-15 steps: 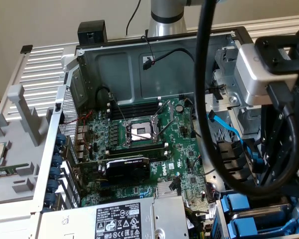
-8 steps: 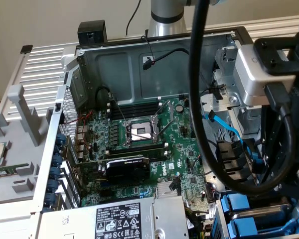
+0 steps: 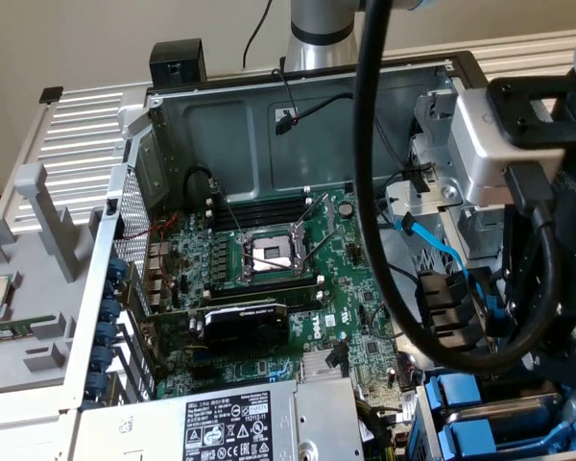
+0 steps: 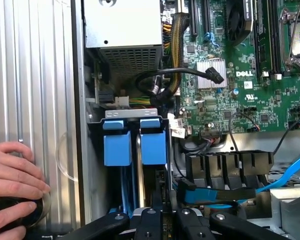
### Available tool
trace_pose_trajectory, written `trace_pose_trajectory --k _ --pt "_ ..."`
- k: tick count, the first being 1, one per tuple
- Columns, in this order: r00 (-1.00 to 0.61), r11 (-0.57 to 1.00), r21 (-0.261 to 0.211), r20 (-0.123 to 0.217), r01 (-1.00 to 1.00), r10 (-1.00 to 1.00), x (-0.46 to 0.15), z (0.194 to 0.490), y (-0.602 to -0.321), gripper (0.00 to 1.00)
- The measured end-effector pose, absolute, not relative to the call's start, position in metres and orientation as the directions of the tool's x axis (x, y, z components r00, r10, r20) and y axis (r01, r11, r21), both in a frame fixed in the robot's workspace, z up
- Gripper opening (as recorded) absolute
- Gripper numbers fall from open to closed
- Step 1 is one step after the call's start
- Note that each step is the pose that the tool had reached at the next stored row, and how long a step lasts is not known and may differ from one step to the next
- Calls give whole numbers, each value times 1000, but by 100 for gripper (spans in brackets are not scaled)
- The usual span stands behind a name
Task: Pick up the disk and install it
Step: 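Insert the first disk wire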
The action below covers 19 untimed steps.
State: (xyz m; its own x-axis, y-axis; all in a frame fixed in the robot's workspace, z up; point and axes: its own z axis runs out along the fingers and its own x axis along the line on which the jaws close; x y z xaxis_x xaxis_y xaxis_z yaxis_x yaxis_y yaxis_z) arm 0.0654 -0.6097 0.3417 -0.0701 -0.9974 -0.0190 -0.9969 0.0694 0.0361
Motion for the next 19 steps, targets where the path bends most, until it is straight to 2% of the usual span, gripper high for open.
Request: trace_pose_trajectory --k 19 --pt "-75 75 28 -14 -997 -997 63 341 -608 17"
